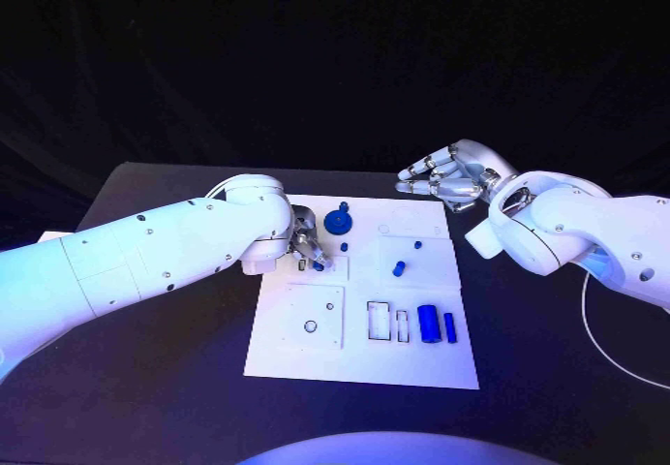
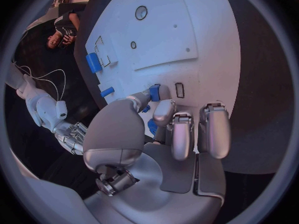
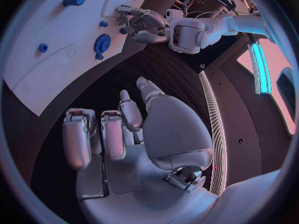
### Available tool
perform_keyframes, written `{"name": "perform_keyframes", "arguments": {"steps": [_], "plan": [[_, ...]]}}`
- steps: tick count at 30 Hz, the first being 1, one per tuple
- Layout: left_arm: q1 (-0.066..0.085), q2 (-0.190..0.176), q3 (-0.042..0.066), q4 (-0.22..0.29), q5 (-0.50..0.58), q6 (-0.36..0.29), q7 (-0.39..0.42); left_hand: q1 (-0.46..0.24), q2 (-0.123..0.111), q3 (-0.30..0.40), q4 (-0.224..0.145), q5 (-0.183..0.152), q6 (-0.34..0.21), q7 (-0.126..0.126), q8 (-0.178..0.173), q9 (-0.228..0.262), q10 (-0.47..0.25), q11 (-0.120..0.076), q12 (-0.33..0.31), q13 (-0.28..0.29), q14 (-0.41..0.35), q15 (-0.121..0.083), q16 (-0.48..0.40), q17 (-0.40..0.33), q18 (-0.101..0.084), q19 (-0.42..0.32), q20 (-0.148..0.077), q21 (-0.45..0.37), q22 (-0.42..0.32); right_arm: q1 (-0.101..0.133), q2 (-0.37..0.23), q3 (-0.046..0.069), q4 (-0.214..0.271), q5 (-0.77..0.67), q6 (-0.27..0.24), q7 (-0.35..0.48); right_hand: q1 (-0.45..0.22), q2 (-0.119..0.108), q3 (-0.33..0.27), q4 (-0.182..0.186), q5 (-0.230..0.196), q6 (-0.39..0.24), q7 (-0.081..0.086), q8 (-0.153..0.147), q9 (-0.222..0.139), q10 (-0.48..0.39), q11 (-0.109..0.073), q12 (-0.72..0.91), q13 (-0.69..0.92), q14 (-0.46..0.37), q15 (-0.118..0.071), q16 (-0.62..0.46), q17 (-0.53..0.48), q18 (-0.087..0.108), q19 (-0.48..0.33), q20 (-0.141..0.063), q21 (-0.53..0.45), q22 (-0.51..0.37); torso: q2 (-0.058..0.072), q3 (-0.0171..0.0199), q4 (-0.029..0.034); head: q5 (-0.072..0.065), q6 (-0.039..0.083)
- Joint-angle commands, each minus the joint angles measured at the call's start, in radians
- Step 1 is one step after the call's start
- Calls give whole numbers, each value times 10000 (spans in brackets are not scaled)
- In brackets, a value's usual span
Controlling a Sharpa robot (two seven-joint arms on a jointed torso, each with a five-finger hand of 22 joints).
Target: Assemble the parts on the task board
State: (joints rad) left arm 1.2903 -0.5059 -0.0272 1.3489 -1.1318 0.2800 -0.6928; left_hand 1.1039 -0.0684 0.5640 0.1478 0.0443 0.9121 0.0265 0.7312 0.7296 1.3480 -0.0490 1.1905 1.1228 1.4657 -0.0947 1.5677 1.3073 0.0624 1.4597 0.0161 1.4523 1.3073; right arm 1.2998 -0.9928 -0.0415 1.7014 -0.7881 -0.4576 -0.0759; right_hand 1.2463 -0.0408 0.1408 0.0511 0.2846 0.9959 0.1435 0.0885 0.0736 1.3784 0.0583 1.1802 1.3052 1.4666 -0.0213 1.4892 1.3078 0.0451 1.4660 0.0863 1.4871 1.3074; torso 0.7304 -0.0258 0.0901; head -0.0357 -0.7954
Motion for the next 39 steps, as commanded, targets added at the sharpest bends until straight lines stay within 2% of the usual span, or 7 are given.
{"name": "perform_keyframes", "arguments": {"steps": [1, 13, 39], "plan": [[-117, 91, -87, -131, 79, 579, -1283, -178, -4, 142, -172, 28, 216, -140, -20, 4, 93, -17, 41, 23, 1051, -61, 31, 2635, -201, 209, -45, 65, 863, -6, -1, 0, 42, -47, 189, 12, 25, 98, -44, 5, 49, -78, 5, -14, -11, -66, -33, -58, -8, 691, 10, -50, 967, -44, 132, -11, -51, 797, 4, -8, 4, 0, -2], [-123, 202, -112, -379, 78, 540, -1372, -832, 92, -415, 126, 26, 376, -172, -11, -13, 163, -47, 70, 43, 1051, -93, 31, 2635, -242, 302, -81, 166, 1041, -6, -25, -1, 151, -47, 335, -23, -3, 83, -89, 28, 8, -85, 8, -16, -13, -80, -29, -84, -32, 685, 12, -66, 943, -36, 114, -11, -71, 760, 6, -13, 10, -8, -8], [-130, 162, -114, -337, 68, 746, -1385, -1476, -171, -1809, 445, 25, 539, -203, -41, -46, 223, -68, 69, 37, 1051, -106, 31, 2635, -265, 353, -99, 216, 1153, -8, -66, -8, 196, -51, 471, -50, -85, 79, -184, 103, -15, -97, 8, -19, -14, -102, -25, -127, -70, 671, 15, -109, 878, -22, 84, -9, -107, 696, 2, -10, 12, -38, -50]]}}
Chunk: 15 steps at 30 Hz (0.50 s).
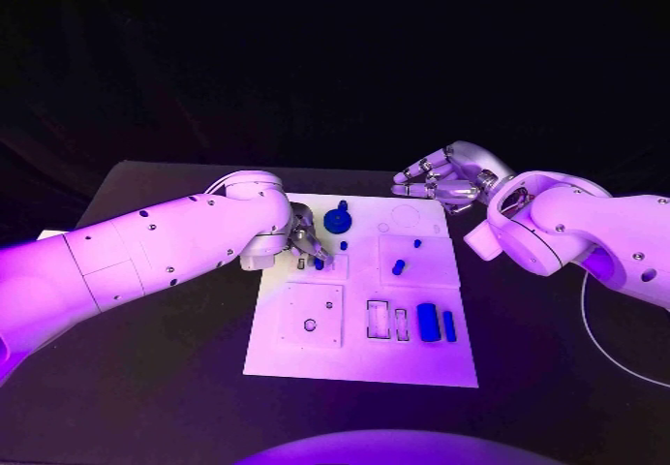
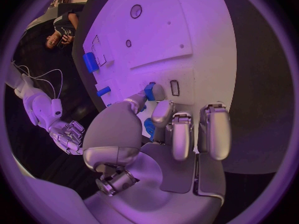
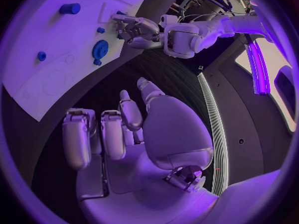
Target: Assemble the parts on the task board
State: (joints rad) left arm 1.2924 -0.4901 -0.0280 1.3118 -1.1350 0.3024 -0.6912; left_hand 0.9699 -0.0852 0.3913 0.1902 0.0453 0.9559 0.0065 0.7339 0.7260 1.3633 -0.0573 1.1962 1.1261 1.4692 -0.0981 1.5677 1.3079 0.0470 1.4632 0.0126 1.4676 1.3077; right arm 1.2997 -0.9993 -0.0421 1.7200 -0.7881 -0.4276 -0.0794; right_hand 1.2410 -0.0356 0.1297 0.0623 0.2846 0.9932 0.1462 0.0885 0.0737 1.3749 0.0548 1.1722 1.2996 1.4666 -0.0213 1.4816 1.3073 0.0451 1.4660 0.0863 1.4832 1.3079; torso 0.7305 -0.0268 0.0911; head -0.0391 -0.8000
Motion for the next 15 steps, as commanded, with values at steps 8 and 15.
{"name": "perform_keyframes", "arguments": {"steps": [8, 15], "plan": [[-151, -77, -81, 70, 74, 363, -1387, -380, -32, -706, 290, 16, 143, -16, -96, -29, 92, 3, 11, 0, 1016, -80, 31, 2629, -116, 331, -71, 73, 1180, -8, -4, -3, -8, -53, 178, -15, -52, 20, -101, 9, -23, -71, -20, -18, -13, -67, 10, -48, -18, 668, 15, -41, 870, -20, 80, -9, -74, 683, -4, 1, 5, -4, -8], [-151, -157, -62, 105, 37, 154, -1331, -492, -21, -1236, 535, 16, 180, -34, -104, -34, 114, -11, 17, 5, 1016, -95, 31, 2629, -121, 345, -81, 82, 1207, -8, -7, -4, -11, -52, 166, 6, -322, 57, -467, 303, -493, -81, -39, -6, -7, -48, 7, -27, -34, 671, 11, -61, 861, -20, 86, -10, -87, 678, 2, -3, -1, -1, -10]]}}
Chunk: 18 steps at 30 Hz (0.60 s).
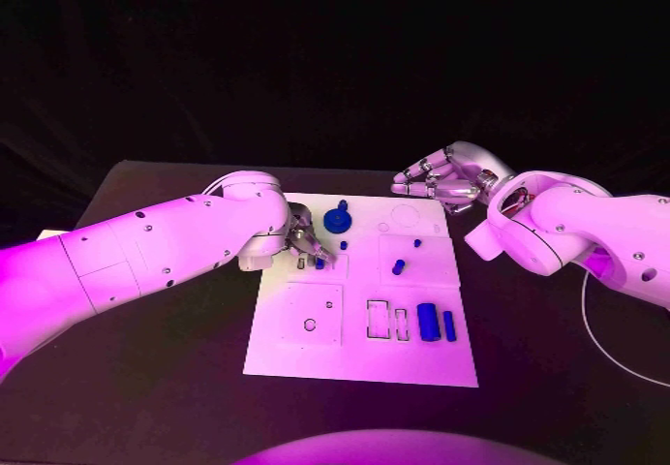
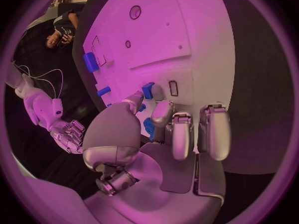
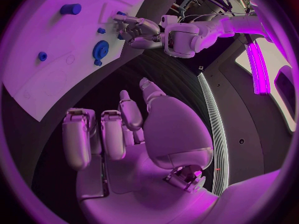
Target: Assemble the parts on the task board
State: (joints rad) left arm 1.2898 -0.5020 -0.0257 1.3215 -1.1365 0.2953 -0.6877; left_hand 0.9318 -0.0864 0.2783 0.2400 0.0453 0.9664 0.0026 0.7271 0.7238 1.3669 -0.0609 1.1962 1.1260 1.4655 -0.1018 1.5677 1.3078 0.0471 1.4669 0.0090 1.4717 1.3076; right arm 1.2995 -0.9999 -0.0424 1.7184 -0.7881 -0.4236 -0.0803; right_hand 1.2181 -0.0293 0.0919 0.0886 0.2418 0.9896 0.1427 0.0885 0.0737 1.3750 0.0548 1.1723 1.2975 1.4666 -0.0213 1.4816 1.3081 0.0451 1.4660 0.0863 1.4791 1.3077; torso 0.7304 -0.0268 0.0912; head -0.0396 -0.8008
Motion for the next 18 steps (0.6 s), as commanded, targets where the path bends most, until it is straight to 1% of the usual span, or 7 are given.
{"name": "perform_keyframes", "arguments": {"steps": [1, 6, 10, 11, 13, 15, 18], "plan": [[-125, -56, -82, 22, 45, 190, -1358, -132, -12, -195, 80, 16, 79, 3, -37, -12, 82, 22, 17, 6, 1053, -59, 31, 2630, -123, 313, -48, 45, 1216, -6, -1, -1, 3, -51, 126, 17, -115, 0, -148, 77, -92, -47, -5, -5, -7, -47, 6, -23, -14, 672, 10, -64, 852, -20, 86, -12, -48, 678, 3, -3, -1, 4, -1], [-123, -188, -36, 179, 16, -23, -1305, -144, -7, -529, 225, 16, 97, -5, -38, -11, 94, 13, 18, 6, 1053, -67, 31, 2630, -123, 316, -56, 43, 1221, -6, -8, -2, -15, -50, 132, 22, -143, 18, -229, 133, -114, -51, -7, -2, -6, -48, 4, -24, -19, 673, 9, -68, 850, -19, 85, -14, -53, 672, -5, -3, -1, 1, 1], [-117, -374, 125, 431, 66, -225, -1239, -113, -1, -795, 329, 17, 79, -2, -50, -12, 75, 12, -17, -31, 1053, -74, 31, 2630, -106, 283, -64, -6, 1156, -6, -10, -3, -47, -45, 137, 27, -149, 22, -252, 147, -117, -52, -7, -1, -5, -45, 4, -15, -15, 674, 9, -65, 857, -18, 82, -15, -56, 666, -10, -2, -3, 9, 17], [-91, -484, 196, 557, 191, -362, -1189, -82, 13, -915, 372, 18, 29, 13, -71, -16, 14, 20, -103, -125, 1053, -74, 31, 2630, -93, 258, -67, -43, 1107, -7, -10, -5, -65, -38, 137, 28, -149, 22, -252, 147, -117, -52, -7, -1, -5, -45, 4, -15, -15, 674, 9, -65, 857, -18, 82, -15, -56, 666, -13, -3, 1, 9, 28], [-19, -623, 287, 698, 483, -574, -1116, 21, 68, -1095, 420, 24, -102, 54, -127, -25, -187, 47, -390, -435, 1053, -69, 31, 2630, -62, 188, -58, -143, 973, -8, -7, -7, -90, -32, 140, 30, -149, 22, -252, 147, -117, -52, -7, -1, -5, -45, 4, -15, -15, 674, 9, -65, 857, -18, 82, -15, -56, 666, -22, 5, 0, 20, 35], [91, -772, 370, 826, 761, -721, -1085, 167, 116, -1270, 440, 19, -340, 137, -242, -55, -606, 113, -982, -1064, 1053, -14, 31, 2630, -4, 66, -49, -313, 745, -10, -1, -10, -115, -24, 144, 31, -149, 22, -252, 147, -117, -52, -7, -1, -5, -45, 4, -15, -15, 674, 9, -65, 857, -18, 82, -15, -56, 666, -17, 6, -2, 26, 66], [312, -977, 528, 923, 949, -490, -1211, 517, 102, -1488, 361, 31, -676, 281, -435, -127, -1093, 241, -1604, -1714, 1053, 68, 31, 2630, 66, -107, 30, -556, 431, -12, 10, -16, -147, -13, 157, 27, -151, 24, -269, 156, -116, -52, -7, -1, -5, -45, 3, -15, -16, 674, 9, -67, 854, -18, 84, -15, -55, 669, -7, 5, -9, 35, 99]]}}
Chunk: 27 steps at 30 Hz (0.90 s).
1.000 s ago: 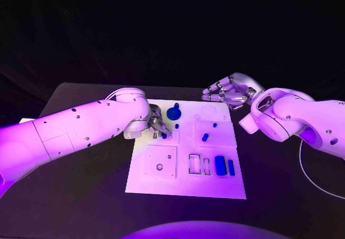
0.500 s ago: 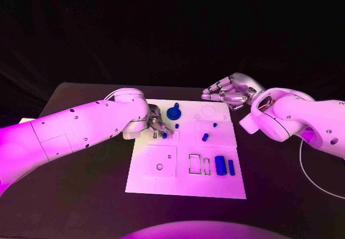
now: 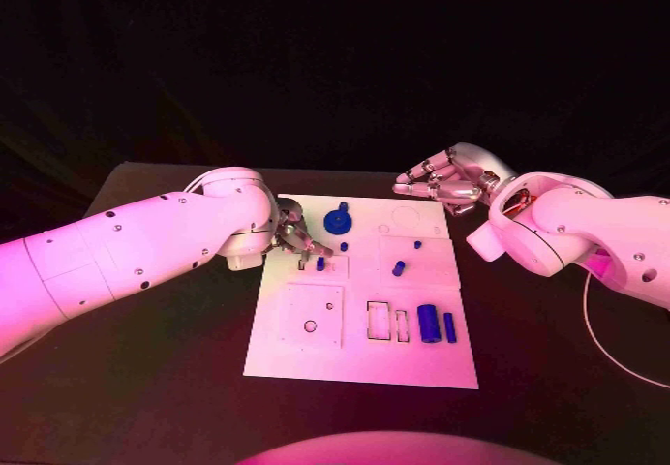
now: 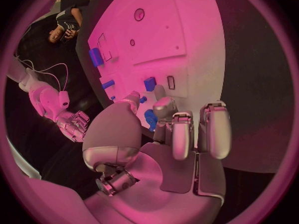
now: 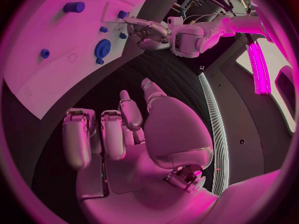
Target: Assemble the parts on the task board
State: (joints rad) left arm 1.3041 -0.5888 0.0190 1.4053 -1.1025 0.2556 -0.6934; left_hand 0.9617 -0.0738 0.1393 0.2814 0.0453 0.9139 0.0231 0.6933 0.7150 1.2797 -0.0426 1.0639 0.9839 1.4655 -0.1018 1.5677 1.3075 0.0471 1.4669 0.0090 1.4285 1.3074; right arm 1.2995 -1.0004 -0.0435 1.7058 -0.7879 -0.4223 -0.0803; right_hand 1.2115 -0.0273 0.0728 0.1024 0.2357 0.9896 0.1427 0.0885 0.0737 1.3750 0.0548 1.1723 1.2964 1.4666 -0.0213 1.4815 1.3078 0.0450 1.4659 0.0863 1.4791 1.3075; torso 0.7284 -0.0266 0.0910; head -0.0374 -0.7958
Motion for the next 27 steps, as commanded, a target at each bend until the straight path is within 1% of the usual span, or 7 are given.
{"name": "perform_keyframes", "arguments": {"steps": [1, 4, 8, 10, 15, 21, 27], "plan": [[272, -161, 114, 70, 618, 88, -1197, 395, -26, -153, -104, 27, -292, 144, -207, -98, -390, 111, -486, -509, 1053, 114, 31, 2633, 99, -188, 66, -238, 288, -13, 17, -7, -28, -13, 147, 26, -85, 4, -78, 18, -55, -53, -7, -1, -5, -45, 3, -15, -5, 674, 9, -67, 856, -18, 84, -15, -56, 670, 11, 3, -8, 18, 50], [571, -234, 172, -124, 632, 638, -1282, 764, 46, -375, -110, 27, -585, 322, -556, -351, -669, 289, -768, -825, 1053, 243, 31, 2633, 166, -365, 203, -497, -18, -16, 21, -12, -48, -8, 149, 22, -85, 4, -78, 18, -55, -53, -7, -1, -5, -45, 3, -15, -5, 674, 9, -67, 856, -18, 84, -15, -56, 670, 7, 5, 10, 22, 62], [773, -171, 196, -503, 598, 838, -1243, 1072, 169, -632, -59, 38, -684, 460, -884, -658, -763, 391, -818, -941, 1053, 365, 31, 2633, 192, -407, 313, -589, -95, -18, 39, -16, -75, -6, 152, 21, -76, 12, -96, 25, -34, -53, -8, 0, -5, -47, 2, -17, -7, 674, 7, -69, 855, -18, 84, -16, -57, 670, 0, 4, 14, 39, 84], [831, -81, 201, -765, 586, 785, -1089, 1153, 226, -708, -33, 37, -691, 485, -972, -748, -743, 418, -770, -916, 1053, 384, 31, 2633, 188, -389, 341, -578, -70, -20, 51, -17, -88, -6, 156, 22, -43, 30, -135, 34, 28, -55, -10, 2, -4, -48, 1, -14, -9, 675, 6, -70, 856, -18, 86, -18, -58, 670, 23, -19, 0, 44, 112], [892, 275, 160, -1510, 354, 644, -643, 1312, 372, -886, 21, 37, -589, 494, -1084, -916, -597, 427, -558, -766, 1053, 398, 31, 2633, 147, -265, 375, -441, 126, -27, 71, -19, -104, -5, 163, 22, -2, 50, -177, 42, 102, -59, -11, 4, -3, -49, -2, -10, -10, 676, 4, -72, 857, -17, 84, -20, -62, 664, 25, -24, 7, 65, 120], [910, 861, -26, -2590, 2, 854, -207, 1370, 490, -1161, 62, 37, -352, 446, -1105, -1052, -426, 388, -335, -603, 1053, 373, 31, 2633, 106, -143, 367, -305, 319, -33, 108, -20, -116, -5, 180, 21, 14, 59, -193, 45, 128, -59, -11, 5, -3, -51, -2, -11, -13, 677, 3, -72, 858, -18, 88, -21, -60, 671, 44, -27, -9, 122, 165], [887, 1287, -190, -3227, -75, 1183, 0, 1374, 582, -1324, 69, 36, -198, 401, -1082, -1107, -325, 352, -209, -500, 1053, 344, 31, 2633, 81, -76, 345, -226, 431, -40, 135, -21, -127, -5, 191, 21, 34, 73, -209, 48, 155, -60, -12, 7, -3, -51, -2, -7, -12, 677, 2, -73, 858, -17, 85, -21, -64, 663, 49, -21, -15, 145, 144]]}}
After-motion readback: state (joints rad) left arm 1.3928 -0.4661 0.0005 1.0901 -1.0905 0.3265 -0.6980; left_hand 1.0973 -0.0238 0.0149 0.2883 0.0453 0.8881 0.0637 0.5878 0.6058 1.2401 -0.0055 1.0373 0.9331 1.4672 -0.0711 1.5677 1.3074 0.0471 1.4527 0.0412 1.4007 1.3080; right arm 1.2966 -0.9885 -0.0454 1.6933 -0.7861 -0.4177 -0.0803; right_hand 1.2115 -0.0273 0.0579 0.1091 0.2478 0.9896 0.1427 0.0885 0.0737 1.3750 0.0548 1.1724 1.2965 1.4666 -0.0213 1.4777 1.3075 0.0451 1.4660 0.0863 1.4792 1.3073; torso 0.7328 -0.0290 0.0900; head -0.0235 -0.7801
